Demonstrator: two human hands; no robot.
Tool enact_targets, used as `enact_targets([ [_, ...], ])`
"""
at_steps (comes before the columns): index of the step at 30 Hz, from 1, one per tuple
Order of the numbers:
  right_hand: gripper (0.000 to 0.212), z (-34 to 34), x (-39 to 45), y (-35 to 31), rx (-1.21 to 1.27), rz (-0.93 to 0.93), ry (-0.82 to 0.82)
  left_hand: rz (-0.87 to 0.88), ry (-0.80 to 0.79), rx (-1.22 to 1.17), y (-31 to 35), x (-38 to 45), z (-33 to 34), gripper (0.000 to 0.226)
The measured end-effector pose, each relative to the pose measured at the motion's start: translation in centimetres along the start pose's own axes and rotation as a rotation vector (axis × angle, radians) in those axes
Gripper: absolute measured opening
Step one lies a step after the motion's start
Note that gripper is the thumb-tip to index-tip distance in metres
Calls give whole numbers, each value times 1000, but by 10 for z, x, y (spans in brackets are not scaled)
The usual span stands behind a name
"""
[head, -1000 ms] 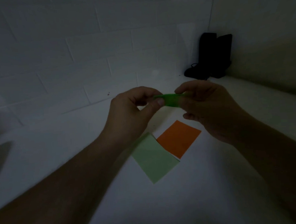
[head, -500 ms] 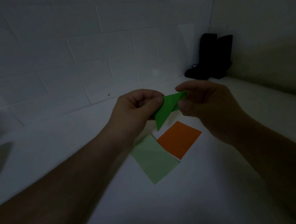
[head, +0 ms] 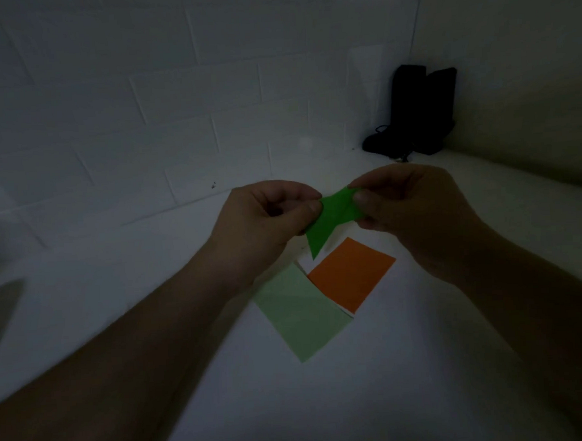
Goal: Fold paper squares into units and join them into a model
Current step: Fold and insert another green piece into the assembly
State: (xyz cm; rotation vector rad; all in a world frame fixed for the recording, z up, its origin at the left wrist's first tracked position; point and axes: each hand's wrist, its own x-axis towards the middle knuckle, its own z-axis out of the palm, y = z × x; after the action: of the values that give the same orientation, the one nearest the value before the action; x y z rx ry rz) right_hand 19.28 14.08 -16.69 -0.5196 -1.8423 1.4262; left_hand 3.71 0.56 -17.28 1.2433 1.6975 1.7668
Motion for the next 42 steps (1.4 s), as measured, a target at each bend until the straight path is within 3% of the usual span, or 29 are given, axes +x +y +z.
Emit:
enact_targets([
  [8,17,3,-1,0,-61,89,36,32,-21,246,-4,-1,-2,7],
  [22,17,6,-3,-6,40,261,-88,-135,-118,-6,-4,-3,4,15],
  [27,14,9,-4,-3,3,294,-116,-112,-129,46,-1,-6,10,7],
  [42,18,5,-1,-2,105,330,-116,-144,-208,150,-1,-4,3,17],
])
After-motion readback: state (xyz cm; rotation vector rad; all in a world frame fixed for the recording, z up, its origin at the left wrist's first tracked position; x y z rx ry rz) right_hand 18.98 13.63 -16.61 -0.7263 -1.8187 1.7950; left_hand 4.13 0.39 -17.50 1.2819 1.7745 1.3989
